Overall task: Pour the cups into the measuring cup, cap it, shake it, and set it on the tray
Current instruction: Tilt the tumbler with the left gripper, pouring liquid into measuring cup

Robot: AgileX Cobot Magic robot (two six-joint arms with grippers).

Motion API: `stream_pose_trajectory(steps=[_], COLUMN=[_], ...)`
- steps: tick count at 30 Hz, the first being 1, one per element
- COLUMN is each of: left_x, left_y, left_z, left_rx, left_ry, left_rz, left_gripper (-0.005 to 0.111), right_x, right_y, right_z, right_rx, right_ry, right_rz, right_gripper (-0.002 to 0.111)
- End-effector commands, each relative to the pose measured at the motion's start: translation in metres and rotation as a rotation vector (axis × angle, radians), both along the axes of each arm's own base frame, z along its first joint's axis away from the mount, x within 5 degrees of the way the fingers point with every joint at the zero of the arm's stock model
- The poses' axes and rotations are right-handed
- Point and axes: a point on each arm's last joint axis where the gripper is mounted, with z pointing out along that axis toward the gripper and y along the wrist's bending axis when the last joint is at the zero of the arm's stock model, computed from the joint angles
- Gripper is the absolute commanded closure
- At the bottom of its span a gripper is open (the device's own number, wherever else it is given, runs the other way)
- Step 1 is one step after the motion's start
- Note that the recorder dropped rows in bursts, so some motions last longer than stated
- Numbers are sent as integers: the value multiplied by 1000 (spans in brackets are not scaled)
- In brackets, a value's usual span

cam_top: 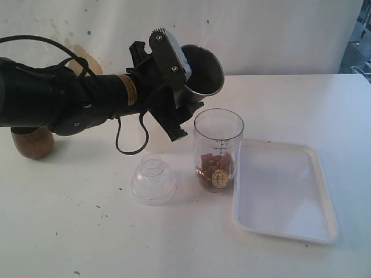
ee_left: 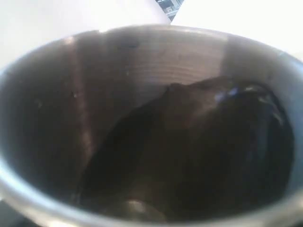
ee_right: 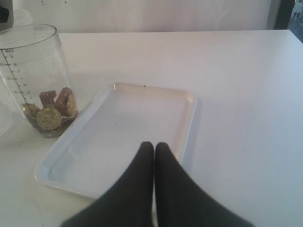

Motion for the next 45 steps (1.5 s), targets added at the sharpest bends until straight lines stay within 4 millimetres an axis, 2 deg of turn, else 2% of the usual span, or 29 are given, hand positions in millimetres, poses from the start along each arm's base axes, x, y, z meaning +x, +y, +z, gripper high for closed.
stream_pose_trajectory(steps=[1,20,26,45], left_x=[0,2,14,14], left_y=[-3,-1,-7,-10], left_z=[16,14,15,14], left_rx=[-43,6,8,172], left_ry=[-71,-99,-76,-238], left_rz=[-23,-11,20,-83], left_gripper=[107,107,107,107], right_x=[0,0,0,0], right_y=[0,0,0,0], right_z=[-1,-1,-1,-1], right_rx=[5,5,5,5], right_ry=[0,0,0,0], right_rz=[-3,-3,-3,-3], right_gripper=[108,108,108,108])
